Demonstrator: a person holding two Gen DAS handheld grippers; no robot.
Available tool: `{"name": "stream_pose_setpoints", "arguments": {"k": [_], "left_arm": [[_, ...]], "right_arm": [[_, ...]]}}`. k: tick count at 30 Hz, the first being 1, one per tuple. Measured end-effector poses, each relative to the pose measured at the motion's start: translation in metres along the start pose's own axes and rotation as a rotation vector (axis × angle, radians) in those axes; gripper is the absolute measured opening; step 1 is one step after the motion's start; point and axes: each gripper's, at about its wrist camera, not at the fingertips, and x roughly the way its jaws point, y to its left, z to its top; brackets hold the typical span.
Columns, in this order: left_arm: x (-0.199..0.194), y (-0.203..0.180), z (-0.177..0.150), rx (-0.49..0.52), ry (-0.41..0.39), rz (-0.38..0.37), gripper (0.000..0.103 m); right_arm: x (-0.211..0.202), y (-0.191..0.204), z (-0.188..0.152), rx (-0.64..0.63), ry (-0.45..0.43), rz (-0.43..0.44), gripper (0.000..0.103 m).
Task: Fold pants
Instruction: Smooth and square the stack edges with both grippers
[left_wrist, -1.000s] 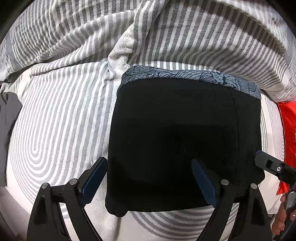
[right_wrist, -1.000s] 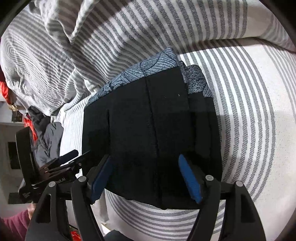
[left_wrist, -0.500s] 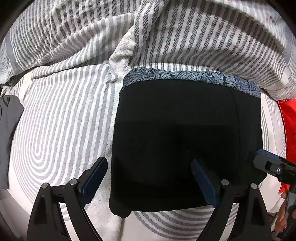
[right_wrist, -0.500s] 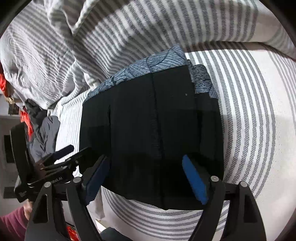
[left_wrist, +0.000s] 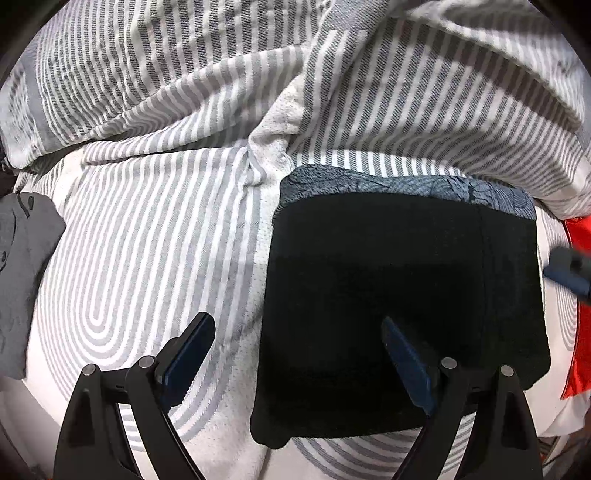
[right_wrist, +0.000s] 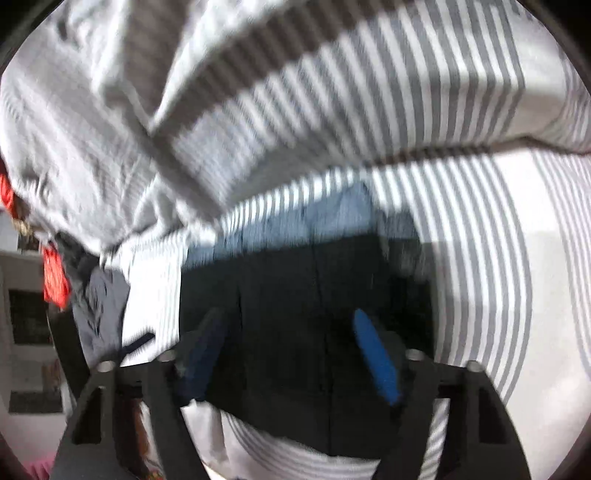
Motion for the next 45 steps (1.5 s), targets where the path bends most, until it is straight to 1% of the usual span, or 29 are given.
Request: {"name": "stream_pose_setpoints", "arguments": {"k": [1,2,3,5,6,9,11,13,15,17,20,24,28,30,31,32,33,35,37,42,45], "left_arm": [[0.0,0.0,0.001,-0.002,0.0,0.001,0.092],[0.0,0.0,0.002,-0.003,-0.001,0.001,0.092],[0.0,0.0,0.002,-0.003,-0.002,0.0,0.092],[-0.001,-0.002,0.003,-0.001,-0.002,-0.001,0.092],[0.0,-0.003,0.003,0.0,-0.001,-0.002,0.092],[0.001,-0.003,0.004,-0.005,0.002,-0.004,0.092],[0.004,-0.002,0.004,-0.01,0.008,-0.003,0.092],[0.006,-0.001,0.005,-0.016,0.013,-0.002,0.092],[0.008,0.0,0.005,-0.02,0.016,-0.003,0.092],[0.008,-0.001,0.006,-0.02,0.015,-0.005,0.092],[0.007,-0.001,0.006,-0.008,0.013,-0.007,0.092],[0.007,-0.003,0.005,-0.002,0.012,-0.008,0.092],[0.005,-0.003,0.005,0.0,0.007,-0.013,0.092],[0.003,-0.002,0.005,0.004,0.003,-0.022,0.092],[0.002,-0.001,0.005,0.004,0.003,-0.032,0.092],[0.001,0.001,0.005,0.001,0.003,-0.045,0.092],[0.0,0.003,0.005,-0.004,0.004,-0.07,0.092],[-0.003,0.006,0.005,-0.013,0.004,-0.117,0.092],[-0.005,0.008,0.005,-0.004,0.004,-0.154,0.092],[-0.004,0.008,0.006,0.038,0.02,-0.206,0.092],[0.0,0.01,0.006,0.033,0.032,-0.247,0.092]], "right_arm": [[0.003,0.0,0.011,0.016,0.001,-0.002,0.053],[0.007,0.0,0.019,0.029,0.0,0.001,0.042],[0.011,0.001,0.029,0.032,-0.007,-0.002,0.039],[0.019,0.003,0.039,0.014,-0.012,-0.033,0.039],[0.027,0.004,0.042,-0.002,0.001,-0.054,0.039],[0.045,0.002,0.035,-0.043,0.049,-0.094,0.038],[0.046,0.004,0.031,-0.095,0.035,-0.107,0.038],[0.046,0.009,0.029,-0.135,0.04,-0.131,0.038],[0.046,0.009,0.028,-0.139,0.044,-0.138,0.038],[0.044,0.007,0.028,-0.114,0.043,-0.121,0.038],[0.038,0.002,0.026,-0.086,0.048,-0.09,0.039],[0.029,0.0,0.018,-0.084,0.064,-0.086,0.039],[0.02,-0.002,0.004,-0.066,0.067,-0.072,0.04],[0.016,-0.004,-0.006,-0.049,0.071,-0.059,0.043],[0.014,-0.005,-0.01,-0.044,0.074,-0.053,0.044],[0.013,-0.004,-0.015,-0.039,0.075,-0.049,0.048],[0.01,-0.005,-0.02,-0.035,0.077,-0.043,0.052],[0.005,-0.008,-0.029,-0.033,0.08,-0.033,0.058],[-0.001,-0.015,-0.036,-0.032,0.08,-0.027,0.059],[-0.012,-0.035,-0.047,-0.008,0.082,-0.029,0.064],[-0.016,-0.05,-0.049,0.03,0.075,-0.027,0.064]]}}
